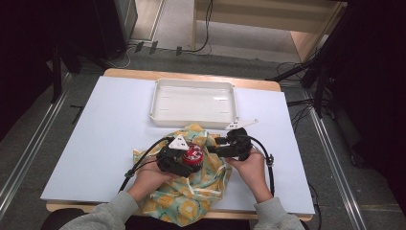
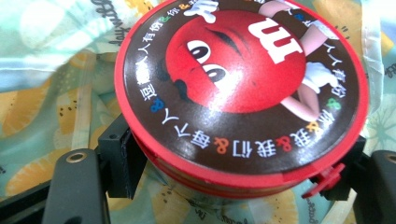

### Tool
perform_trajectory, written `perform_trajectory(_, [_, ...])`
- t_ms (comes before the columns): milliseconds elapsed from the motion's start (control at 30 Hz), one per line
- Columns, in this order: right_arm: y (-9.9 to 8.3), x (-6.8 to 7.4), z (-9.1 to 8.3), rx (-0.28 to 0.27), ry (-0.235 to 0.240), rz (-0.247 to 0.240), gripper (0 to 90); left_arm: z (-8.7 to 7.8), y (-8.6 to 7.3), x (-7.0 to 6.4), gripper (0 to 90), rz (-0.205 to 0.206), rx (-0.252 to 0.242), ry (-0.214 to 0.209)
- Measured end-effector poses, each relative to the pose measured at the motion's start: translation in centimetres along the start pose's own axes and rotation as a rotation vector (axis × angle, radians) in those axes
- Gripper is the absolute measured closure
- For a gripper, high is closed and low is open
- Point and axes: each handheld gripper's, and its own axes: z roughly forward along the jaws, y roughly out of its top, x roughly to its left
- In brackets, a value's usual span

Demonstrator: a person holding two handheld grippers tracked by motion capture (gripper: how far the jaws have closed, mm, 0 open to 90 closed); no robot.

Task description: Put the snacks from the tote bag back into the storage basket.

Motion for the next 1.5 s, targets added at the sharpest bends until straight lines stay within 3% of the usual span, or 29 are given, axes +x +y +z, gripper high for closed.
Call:
perform_trajectory(333, [0.0, 0.0, 0.0, 0.0, -0.002, 0.0, 47.0, -1.1, 0.6, -0.3, 25.6, 0.001, -0.021, 0.006])
perform_trajectory(567, [0.0, 0.0, 0.0, 0.001, -0.003, 0.0, 47.0, -1.9, 1.1, -0.4, 25.7, 0.003, -0.01, 0.009])
perform_trajectory(833, [0.0, 0.0, -0.1, 0.0, -0.002, 0.004, 47.1, -2.9, 1.3, -0.3, 25.6, -0.02, -0.009, 0.0])
perform_trajectory(933, [0.0, 0.1, -0.1, 0.0, -0.002, 0.002, 47.0, -3.3, 1.3, -0.4, 25.6, -0.057, -0.004, -0.017])
perform_trajectory(1100, [0.0, 0.1, -0.1, 0.002, -0.003, 0.0, 47.0, -3.9, 1.4, -0.9, 25.6, -0.044, 0.004, -0.014])
perform_trajectory(1500, [-0.2, 0.6, -0.6, -0.018, -0.005, -0.014, 46.6, -5.8, 1.8, -0.5, 25.6, -0.041, 0.001, -0.002])
